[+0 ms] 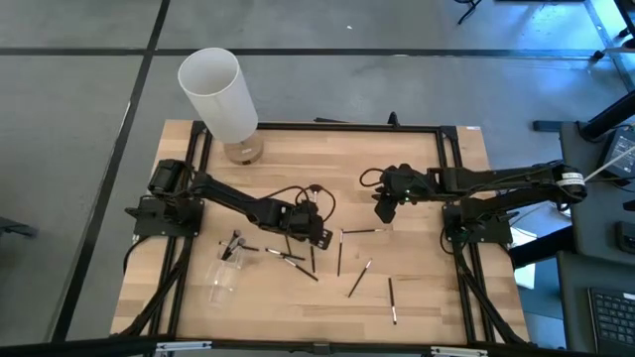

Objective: Put items in baskets/containers
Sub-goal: Put the black eyeshadow brush into the transparent organizer

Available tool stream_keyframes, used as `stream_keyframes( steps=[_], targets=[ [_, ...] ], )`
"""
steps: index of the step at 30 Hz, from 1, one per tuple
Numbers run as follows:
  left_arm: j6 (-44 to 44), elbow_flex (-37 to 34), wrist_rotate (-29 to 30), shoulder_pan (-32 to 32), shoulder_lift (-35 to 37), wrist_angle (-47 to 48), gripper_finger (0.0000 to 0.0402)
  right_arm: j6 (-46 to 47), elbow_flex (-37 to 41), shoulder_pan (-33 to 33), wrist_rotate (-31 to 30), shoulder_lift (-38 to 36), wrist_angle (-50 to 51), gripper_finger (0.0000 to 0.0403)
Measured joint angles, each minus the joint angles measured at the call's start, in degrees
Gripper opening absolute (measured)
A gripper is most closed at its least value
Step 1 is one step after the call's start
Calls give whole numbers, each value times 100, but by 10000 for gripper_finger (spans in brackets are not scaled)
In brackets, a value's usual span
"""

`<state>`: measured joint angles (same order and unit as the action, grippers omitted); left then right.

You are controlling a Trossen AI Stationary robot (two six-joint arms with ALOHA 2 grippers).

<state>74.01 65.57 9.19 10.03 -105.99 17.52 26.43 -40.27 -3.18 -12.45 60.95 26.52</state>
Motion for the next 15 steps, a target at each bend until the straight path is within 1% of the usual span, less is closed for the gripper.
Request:
stream_keyframes(
  steps=[2,4,10,15],
  targets=[
    [188,-6,-254,46,-75,96,152,5,0,0,-2,2,96,118],
    [342,-8,-322,66,-85,208,152,11,0,0,-1,1,194,118],
    [445,-4,-153,93,-119,263,152,11,0,0,0,2,205,118],
    [477,8,-178,113,-401,204,152,11,0,0,-1,2,203,118]
  ],
)
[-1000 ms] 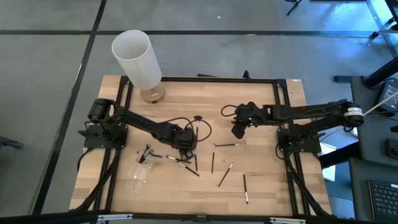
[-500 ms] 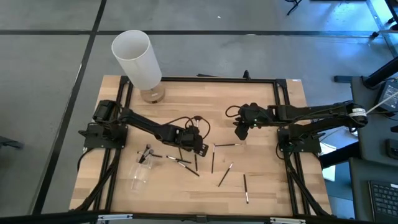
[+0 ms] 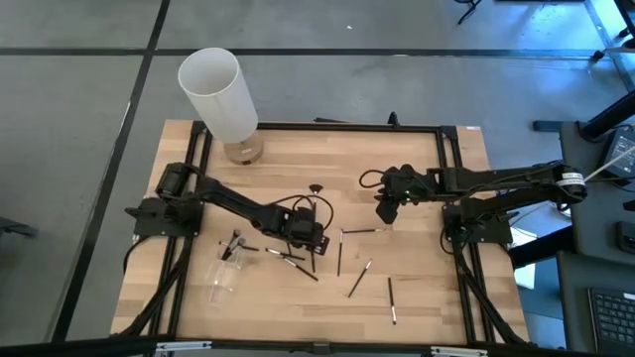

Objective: Put items in baskets/containers
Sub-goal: Put the black eyeshadow brush into the transparent organizer

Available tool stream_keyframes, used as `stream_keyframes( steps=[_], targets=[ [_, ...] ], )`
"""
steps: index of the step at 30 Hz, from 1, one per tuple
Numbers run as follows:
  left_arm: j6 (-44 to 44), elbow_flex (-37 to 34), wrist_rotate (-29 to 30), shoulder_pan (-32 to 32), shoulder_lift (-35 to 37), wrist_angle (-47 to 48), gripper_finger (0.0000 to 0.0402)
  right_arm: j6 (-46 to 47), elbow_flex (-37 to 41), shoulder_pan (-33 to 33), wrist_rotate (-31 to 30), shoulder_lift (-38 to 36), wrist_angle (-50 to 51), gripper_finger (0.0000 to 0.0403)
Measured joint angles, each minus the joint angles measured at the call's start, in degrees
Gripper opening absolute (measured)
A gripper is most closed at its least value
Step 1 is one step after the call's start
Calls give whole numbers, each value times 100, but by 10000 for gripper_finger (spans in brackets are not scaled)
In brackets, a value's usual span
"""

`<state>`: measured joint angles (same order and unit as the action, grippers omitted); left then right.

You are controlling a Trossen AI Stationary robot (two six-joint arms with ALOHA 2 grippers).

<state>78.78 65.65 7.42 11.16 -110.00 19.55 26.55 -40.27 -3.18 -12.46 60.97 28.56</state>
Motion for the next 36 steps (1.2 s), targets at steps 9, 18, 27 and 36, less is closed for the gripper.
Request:
stream_keyframes(
  steps=[9,18,27,36],
  targets=[
    [-341,34,-213,-7,-183,387,132,0,0,0,-1,0,2,118],
    [-847,90,-779,-241,-175,1000,60,0,0,0,-1,0,2,118],
    [-1591,292,-914,-487,-218,1271,41,-15,0,0,-1,0,2,118],
    [-2061,253,-875,-703,11,1285,33,-20,0,-2,-1,0,4,118]
  ],
)
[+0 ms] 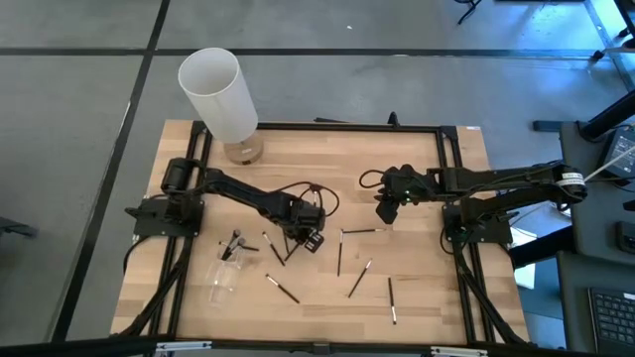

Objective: Put items in baskets/containers
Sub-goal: Put the black eyeshadow brush into the transparent organizer

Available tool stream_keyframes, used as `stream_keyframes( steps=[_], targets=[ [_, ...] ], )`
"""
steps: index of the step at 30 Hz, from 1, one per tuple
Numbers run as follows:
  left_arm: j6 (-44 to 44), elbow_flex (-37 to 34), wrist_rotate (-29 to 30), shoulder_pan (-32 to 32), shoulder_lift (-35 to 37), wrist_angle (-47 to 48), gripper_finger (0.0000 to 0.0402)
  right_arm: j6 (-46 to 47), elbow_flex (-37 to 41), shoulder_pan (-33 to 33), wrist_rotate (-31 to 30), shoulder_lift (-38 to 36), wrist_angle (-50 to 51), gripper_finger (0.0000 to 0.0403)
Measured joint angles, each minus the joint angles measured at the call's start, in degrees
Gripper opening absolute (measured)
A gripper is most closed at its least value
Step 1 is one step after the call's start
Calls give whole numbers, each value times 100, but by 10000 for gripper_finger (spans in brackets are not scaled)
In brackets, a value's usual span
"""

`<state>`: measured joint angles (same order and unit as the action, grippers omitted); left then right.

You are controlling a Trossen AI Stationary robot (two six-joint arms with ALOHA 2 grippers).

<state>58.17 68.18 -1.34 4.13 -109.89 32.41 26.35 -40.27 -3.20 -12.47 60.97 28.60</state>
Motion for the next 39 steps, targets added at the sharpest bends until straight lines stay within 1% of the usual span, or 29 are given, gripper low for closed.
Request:
stream_keyframes(
  steps=[4,11,15,17,18,21,23,25,28,30,33,39],
  targets=[
    [-154,-13,731,-8,460,89,32,0,0,2,0,0,2,118],
    [-574,8,1309,498,1762,529,30,50,5,2,-31,0,55,118],
    [-1193,13,1269,1088,2558,705,30,157,46,4,-105,2,107,118],
    [-1525,15,1393,1449,2937,861,29,190,46,4,-105,2,111,118],
    [-1629,18,1597,1641,3098,939,29,200,46,4,-105,2,111,118],
    [-1648,20,2462,2260,3449,1247,29,300,46,4,-105,2,116,118],
    [-1365,22,3080,2691,3592,1464,29,342,46,4,-105,2,129,118],
    [-900,24,3629,3118,3623,1828,29,349,46,9,-105,2,127,118],
    [-107,-63,4152,3749,3592,2337,29,367,46,9,-105,2,129,118],
    [413,-254,4352,4115,3558,2486,29,367,46,9,-107,2,129,118],
    [1136,-604,4457,4573,3554,2544,29,412,46,9,-115,2,129,118],
    [2311,-1143,4709,5153,3558,2522,29,477,46,9,-210,2,129,118]
  ],
)
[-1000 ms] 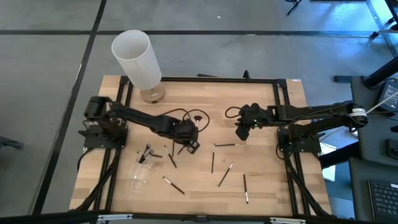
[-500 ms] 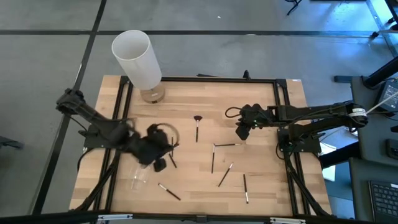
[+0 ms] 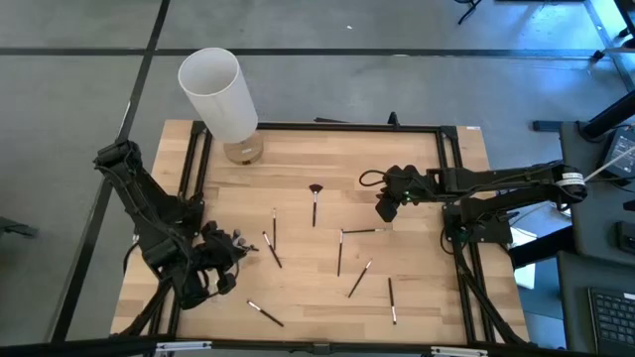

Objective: Put items in baskets/containers
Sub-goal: Put the black eyeshadow brush into the transparent organizer

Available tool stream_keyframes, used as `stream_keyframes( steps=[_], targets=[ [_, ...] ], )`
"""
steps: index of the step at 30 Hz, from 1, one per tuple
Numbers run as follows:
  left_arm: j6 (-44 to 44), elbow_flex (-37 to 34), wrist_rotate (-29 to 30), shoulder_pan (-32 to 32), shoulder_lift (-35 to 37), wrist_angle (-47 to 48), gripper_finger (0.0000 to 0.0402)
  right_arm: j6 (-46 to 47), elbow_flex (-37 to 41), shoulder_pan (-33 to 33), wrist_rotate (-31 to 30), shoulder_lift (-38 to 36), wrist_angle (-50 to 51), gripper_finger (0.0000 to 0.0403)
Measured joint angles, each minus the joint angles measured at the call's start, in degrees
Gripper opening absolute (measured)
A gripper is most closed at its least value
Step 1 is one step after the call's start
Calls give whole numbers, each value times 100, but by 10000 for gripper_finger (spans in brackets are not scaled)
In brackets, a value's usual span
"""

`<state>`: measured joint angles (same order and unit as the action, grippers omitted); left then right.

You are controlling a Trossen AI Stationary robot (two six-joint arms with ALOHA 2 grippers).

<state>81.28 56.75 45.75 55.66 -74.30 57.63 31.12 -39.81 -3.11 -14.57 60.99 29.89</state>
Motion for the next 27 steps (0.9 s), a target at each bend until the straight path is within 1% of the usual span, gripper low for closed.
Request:
stream_keyframes(
  steps=[3,6,12,16,21,24,27],
  targets=[
    [342,-184,65,194,0,0,29,38,0,0,0,0,0,118],
    [653,-340,0,348,0,-20,29,38,0,-1,0,0,0,118],
    [1047,-549,-448,576,0,-92,37,41,0,0,0,0,0,118],
    [1196,-577,-570,658,-2,-62,61,64,0,0,0,0,0,118],
    [1276,-577,-759,644,-11,-60,103,97,0,-2,0,0,0,118],
    [1465,-577,-1015,555,-11,-59,126,155,0,0,-75,0,-4,118],
    [1591,-478,-1213,366,-11,-46,139,203,0,0,-129,0,-211,118]
  ],
)
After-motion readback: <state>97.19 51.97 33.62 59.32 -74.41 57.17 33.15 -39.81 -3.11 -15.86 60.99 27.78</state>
